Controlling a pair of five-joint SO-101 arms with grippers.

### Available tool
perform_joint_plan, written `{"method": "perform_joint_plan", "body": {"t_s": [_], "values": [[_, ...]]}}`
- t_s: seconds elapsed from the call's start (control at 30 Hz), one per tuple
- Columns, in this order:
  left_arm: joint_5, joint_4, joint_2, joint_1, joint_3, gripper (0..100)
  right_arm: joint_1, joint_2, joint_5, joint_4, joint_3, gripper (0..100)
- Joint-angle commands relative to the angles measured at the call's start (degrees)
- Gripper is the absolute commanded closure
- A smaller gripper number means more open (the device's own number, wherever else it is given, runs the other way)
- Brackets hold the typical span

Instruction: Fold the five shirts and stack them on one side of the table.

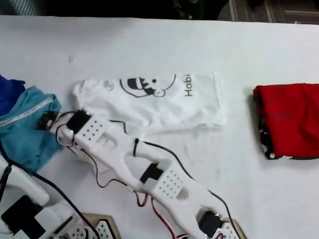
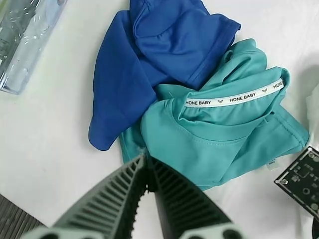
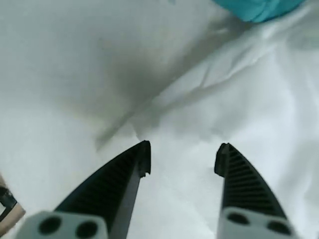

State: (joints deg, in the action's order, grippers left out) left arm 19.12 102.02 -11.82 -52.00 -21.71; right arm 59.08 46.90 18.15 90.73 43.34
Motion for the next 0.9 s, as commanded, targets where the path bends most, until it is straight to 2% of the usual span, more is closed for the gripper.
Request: {"method": "perform_joint_plan", "body": {"t_s": [0.0, 0.17, 0.33, 0.4, 0.53, 0.7, 0.77, 0.87], "values": [[-0.4, 0.3, -1.9, 0.7, 0.1, 97, 0.4, -1.5, -0.4, -1.6, 1.3, 76.9], [-0.4, 0.3, -1.9, 0.7, 0.2, 97, -0.4, 3.6, -0.4, -2.0, 3.7, 79.3], [-0.4, 0.3, -1.9, 0.7, 0.2, 97, -2.2, 4.3, -0.4, -1.5, 8.9, 99.0], [-0.4, 0.3, -1.9, 0.7, 0.2, 97, -2.9, 4.7, -0.3, 0.3, 11.0, 96.6], [-0.4, 0.3, -1.9, 0.7, 0.2, 97, -4.0, 4.7, 2.9, 3.7, 12.3, 97.9], [-0.4, 0.3, -1.9, 0.7, 0.2, 97, -3.6, 4.3, 3.3, 7.2, 12.3, 96.9], [-0.4, 0.3, -1.9, 0.7, 0.2, 97, -2.7, 4.3, 2.6, 7.5, 12.2, 91.2], [-0.4, 0.3, -1.9, 0.7, 0.2, 97, -1.5, 4.6, -2.1, 7.3, 12.2, 78.2]]}}
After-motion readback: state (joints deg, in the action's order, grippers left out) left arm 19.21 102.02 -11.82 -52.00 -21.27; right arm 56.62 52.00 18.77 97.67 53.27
